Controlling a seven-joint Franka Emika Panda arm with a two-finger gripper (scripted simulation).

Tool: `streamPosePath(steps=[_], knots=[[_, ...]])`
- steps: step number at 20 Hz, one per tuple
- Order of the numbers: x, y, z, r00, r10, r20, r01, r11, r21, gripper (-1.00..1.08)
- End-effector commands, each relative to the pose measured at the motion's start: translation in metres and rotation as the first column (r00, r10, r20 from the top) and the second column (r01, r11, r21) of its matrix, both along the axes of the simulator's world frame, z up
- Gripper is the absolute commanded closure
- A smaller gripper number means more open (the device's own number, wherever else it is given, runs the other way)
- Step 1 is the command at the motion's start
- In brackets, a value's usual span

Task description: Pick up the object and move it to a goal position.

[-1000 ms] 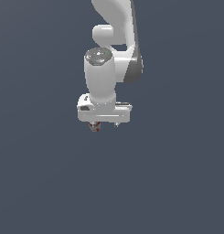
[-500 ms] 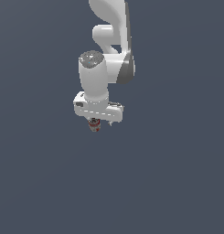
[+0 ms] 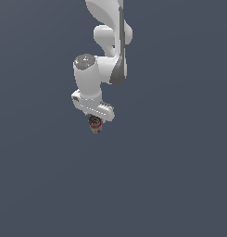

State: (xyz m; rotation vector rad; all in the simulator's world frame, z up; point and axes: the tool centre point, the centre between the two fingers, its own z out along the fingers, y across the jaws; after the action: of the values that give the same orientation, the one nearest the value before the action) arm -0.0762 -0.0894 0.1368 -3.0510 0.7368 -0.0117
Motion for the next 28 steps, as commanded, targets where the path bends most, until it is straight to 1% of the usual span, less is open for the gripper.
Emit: streamPosePath(steps=[1, 6, 12, 22, 27, 28], knots=[[-0.010, -0.005, -0.004, 0.999, -0.045, -0.004, 0.045, 0.999, 0.000, -0.92], [-0.020, -0.010, -0.009, 0.996, -0.090, -0.008, 0.090, 0.996, -0.001, -0.92], [-0.020, -0.010, -0.012, 0.996, -0.089, -0.008, 0.089, 0.996, -0.001, -0.92], [-0.022, -0.011, -0.052, 0.996, -0.094, -0.008, 0.094, 0.996, -0.002, -0.92], [-0.022, -0.011, -0.059, 0.996, -0.094, -0.008, 0.094, 0.996, -0.002, -0.92], [-0.022, -0.011, -0.059, 0.996, -0.094, -0.008, 0.094, 0.996, -0.002, 1.08]])
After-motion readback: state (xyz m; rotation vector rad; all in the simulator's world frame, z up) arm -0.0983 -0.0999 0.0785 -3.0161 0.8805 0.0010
